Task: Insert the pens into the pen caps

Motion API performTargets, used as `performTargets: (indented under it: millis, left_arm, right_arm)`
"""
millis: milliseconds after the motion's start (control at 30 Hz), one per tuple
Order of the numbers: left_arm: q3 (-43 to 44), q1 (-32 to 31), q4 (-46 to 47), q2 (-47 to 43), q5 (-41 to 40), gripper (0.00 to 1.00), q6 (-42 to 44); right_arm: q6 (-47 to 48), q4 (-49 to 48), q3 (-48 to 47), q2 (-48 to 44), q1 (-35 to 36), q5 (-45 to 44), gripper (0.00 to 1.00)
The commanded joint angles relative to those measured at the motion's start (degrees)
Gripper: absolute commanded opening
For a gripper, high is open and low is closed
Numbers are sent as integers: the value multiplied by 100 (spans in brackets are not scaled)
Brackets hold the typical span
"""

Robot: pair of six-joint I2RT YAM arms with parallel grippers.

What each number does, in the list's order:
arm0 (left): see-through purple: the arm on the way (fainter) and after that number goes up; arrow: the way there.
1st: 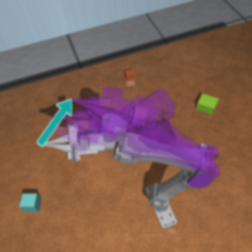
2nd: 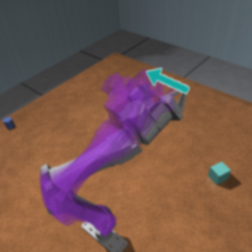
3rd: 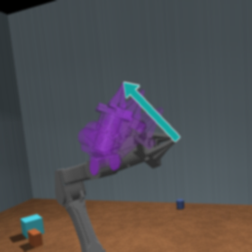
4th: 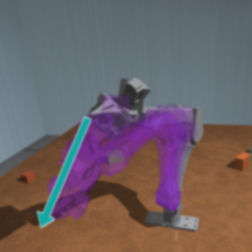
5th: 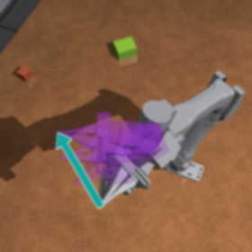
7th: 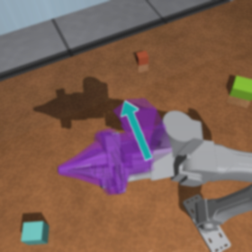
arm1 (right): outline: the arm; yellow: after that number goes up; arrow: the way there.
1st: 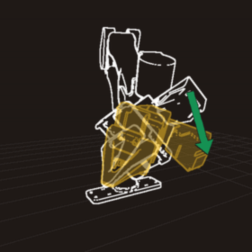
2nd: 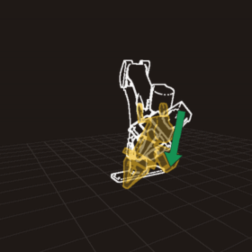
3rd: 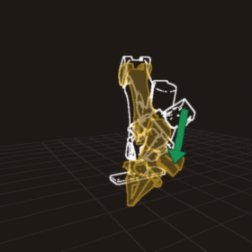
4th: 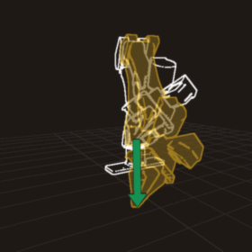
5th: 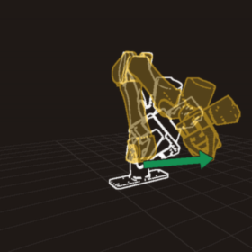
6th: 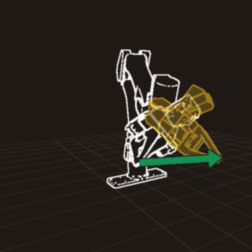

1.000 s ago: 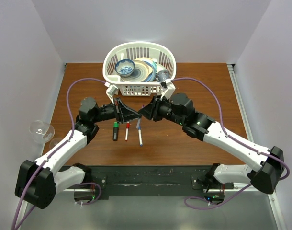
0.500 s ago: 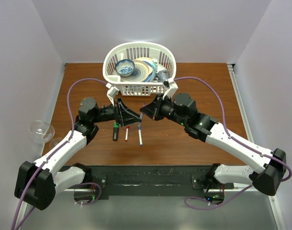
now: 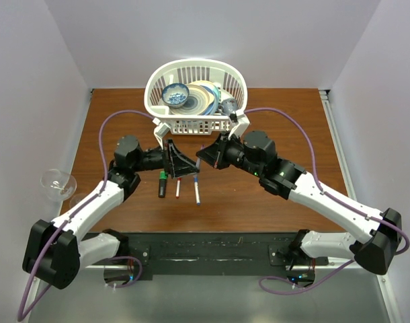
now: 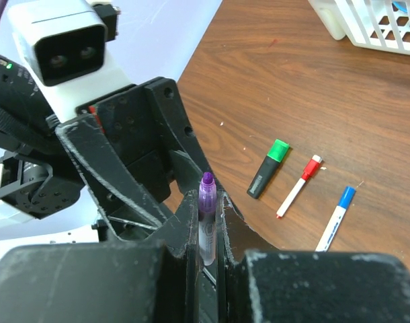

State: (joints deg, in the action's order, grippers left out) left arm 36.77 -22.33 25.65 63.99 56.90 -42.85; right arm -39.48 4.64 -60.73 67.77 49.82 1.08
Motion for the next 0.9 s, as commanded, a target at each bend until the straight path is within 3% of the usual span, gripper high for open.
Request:
performTargets:
  millis: [0, 67, 100, 200, 233, 400, 433, 567, 667, 767, 867]
  left_arm:
    - [76, -35, 195, 61, 154, 43, 128]
    - [75, -26, 238, 96, 172, 38, 119]
    - [75, -26, 274, 105, 198, 23, 93]
    - [67, -26, 414, 167, 277, 0, 49]
    - [75, -26, 415, 149, 277, 0, 66]
    - [110, -17, 3, -17, -73, 0, 461]
    - [154, -9, -181, -87, -179, 0, 592]
    - [313, 140, -1297, -298, -907, 0, 1295]
    - [155, 526, -1343, -509, -1015, 0, 1271]
    - [-73, 1019, -1299, -659, -901, 0, 1261]
    - [-214, 1152, -1543, -817, -987, 0, 1689]
  right_arm:
    - [20, -306, -176, -18, 1, 59, 0]
    - [-6, -324, -159, 0, 1, 120, 0]
    - [-15, -341, -150, 8, 1, 155, 0]
    - [-50, -377, -106, 9, 1, 191, 3]
    - [-51, -359, -80, 0, -8, 138, 6]
    - [-24, 114, -53, -184, 10, -99, 41]
    - [-76, 420, -27, -237, 1, -273, 43]
    - [-323, 1108, 52, -589, -8, -1091, 46]
    - [-175, 1521, 35, -800, -34, -1680, 48]
    - [405, 1952, -70, -722, -226, -2567, 50]
    - [1397, 2084, -211, -293, -752, -2719, 51]
